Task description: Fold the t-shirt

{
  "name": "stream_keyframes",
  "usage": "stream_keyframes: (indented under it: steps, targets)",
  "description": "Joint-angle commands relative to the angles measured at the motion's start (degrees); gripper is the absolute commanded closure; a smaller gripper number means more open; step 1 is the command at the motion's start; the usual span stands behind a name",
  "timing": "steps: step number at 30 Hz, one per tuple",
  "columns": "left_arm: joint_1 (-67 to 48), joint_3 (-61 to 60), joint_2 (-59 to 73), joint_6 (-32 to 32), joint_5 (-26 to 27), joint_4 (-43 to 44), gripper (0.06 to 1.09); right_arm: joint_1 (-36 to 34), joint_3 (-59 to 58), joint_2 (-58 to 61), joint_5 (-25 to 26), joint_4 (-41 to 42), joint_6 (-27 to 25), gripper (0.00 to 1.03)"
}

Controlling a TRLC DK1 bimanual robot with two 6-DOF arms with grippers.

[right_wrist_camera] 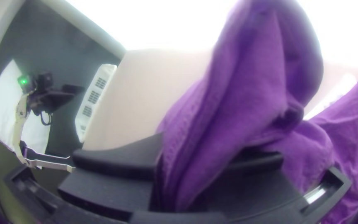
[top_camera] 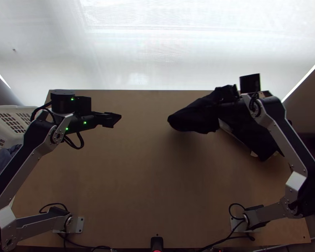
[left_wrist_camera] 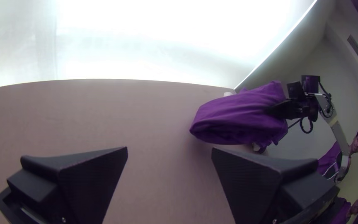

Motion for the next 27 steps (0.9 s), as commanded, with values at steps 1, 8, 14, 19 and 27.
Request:
stream_keyframes:
  steps: [1, 8, 14, 19, 27]
  targets:
    - [0.11, -0.10, -0.38, -0.14, 0.04, -0.02, 0.10, -7.40, 7.84, -0.52, -3.45, -0.56, -1.20, 1.00]
    - [0.11, -0.36, -0.29, 0.04, 0.21, 0.07, 0.10, -17.68, 13.90, 2.38, -9.43, -0.38, -7.35, 1.00]
    - [0.11, -0.19, 0.32, 0.39, 0.48, 0.34, 0.10, -27.52, 17.68, 6.33, -15.94, -0.73, -14.91, 1.00]
    - [0.28, -0.19, 0.85, 0.56, 0.56, 0.60, 0.10, -33.41, 22.43, 10.47, -21.82, -8.20, -22.38, 1.00]
    - [0.63, 0.69, 2.52, 0.65, 1.44, 1.74, 0.10, -34.82, 25.24, 13.01, -22.09, -19.28, -32.22, 1.00]
